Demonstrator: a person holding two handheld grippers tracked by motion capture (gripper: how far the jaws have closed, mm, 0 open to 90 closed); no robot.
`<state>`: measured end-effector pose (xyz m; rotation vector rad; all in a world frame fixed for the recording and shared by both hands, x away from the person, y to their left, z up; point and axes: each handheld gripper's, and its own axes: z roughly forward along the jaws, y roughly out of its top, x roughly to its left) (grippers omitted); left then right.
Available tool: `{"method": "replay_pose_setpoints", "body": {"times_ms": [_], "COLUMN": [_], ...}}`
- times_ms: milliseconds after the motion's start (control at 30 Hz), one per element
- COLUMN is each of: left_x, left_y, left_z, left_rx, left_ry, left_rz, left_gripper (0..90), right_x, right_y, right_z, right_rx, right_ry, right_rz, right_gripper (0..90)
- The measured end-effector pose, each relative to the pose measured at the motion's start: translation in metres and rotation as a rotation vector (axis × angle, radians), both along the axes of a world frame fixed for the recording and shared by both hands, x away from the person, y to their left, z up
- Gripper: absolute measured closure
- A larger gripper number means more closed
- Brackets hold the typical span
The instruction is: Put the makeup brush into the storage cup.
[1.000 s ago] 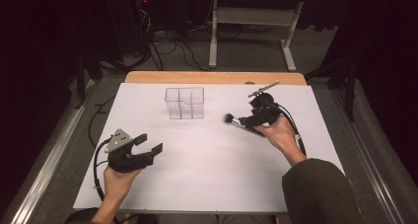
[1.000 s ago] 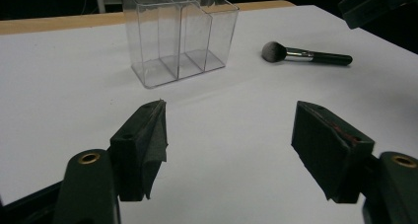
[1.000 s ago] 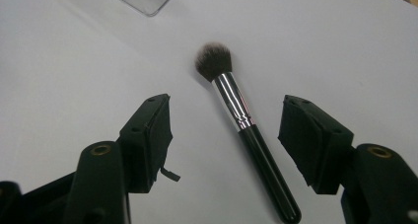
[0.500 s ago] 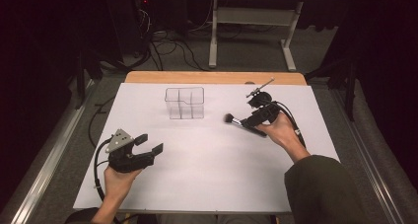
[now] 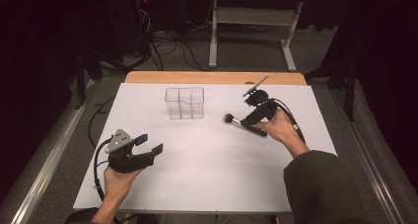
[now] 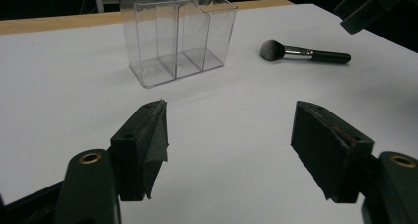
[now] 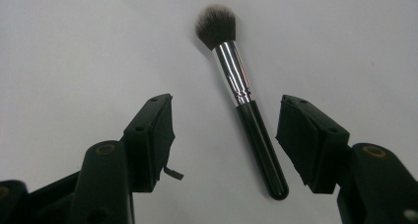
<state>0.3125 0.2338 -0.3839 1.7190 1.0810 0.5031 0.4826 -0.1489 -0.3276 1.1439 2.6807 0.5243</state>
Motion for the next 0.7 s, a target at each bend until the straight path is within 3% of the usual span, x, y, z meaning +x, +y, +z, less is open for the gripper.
{"method": "replay_pose_setpoints", "body": {"times_ms": [333, 700], "left_x": [0.0, 0.0], "left_y": [0.0, -0.001], "left_z": [0.0, 0.0], "left_rx": [0.003, 0.005], "left_ry": [0.001, 0.003], "left_rz": [-0.004, -0.007], "left_gripper": [30.3, 30.3], "right_x": [0.007, 0.012], "right_y": [0.002, 0.004], "right_z": [-0.003, -0.01], "right_rx": [-0.048, -0.057], "right_ry": [0.021, 0.042], "right_rz": [0.006, 0.015], "right_gripper": [42.5, 43.4]}}
